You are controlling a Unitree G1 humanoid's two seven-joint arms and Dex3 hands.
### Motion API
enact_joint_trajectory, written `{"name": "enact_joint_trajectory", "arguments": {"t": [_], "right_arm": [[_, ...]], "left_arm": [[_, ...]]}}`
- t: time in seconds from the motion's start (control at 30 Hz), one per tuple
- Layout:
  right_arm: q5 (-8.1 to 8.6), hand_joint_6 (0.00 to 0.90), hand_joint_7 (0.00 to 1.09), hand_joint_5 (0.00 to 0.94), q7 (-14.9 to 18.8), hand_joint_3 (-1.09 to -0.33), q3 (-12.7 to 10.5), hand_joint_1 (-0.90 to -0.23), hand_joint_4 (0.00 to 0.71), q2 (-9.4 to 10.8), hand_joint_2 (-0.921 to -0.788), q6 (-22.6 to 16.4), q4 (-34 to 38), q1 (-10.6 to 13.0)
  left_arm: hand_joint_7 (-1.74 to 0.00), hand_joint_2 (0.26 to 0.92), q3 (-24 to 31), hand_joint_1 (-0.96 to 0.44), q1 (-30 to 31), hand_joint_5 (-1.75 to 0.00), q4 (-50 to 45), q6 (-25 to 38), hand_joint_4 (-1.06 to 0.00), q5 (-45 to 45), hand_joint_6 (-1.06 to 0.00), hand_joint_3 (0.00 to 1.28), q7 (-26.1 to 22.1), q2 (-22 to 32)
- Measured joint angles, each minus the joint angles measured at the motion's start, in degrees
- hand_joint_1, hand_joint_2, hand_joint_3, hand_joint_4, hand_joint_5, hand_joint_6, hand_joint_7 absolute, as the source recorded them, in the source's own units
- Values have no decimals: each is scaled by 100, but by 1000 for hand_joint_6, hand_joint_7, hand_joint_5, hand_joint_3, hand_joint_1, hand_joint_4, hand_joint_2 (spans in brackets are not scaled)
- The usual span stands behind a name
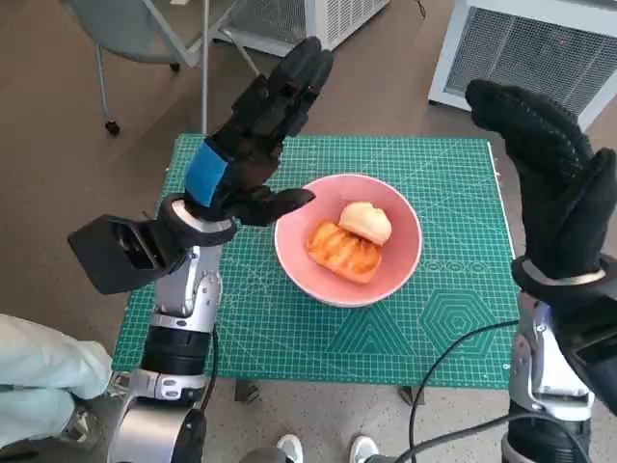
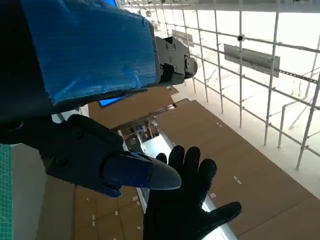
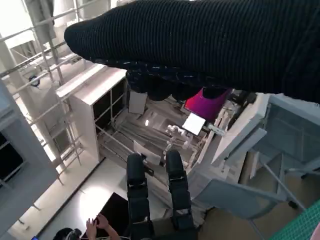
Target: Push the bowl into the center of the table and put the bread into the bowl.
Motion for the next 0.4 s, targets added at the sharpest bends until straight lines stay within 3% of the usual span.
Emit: {"name": "enact_joint_trajectory", "arguments": {"t": [0.4], "right_arm": [[-28,-1,415,1,-1,-692,118,-693,70,10,-921,57,-49,1]], "left_arm": [[-1,921,67,-634,92,-3,-202,178,-8,-1,-138,306,124,-17]]}}
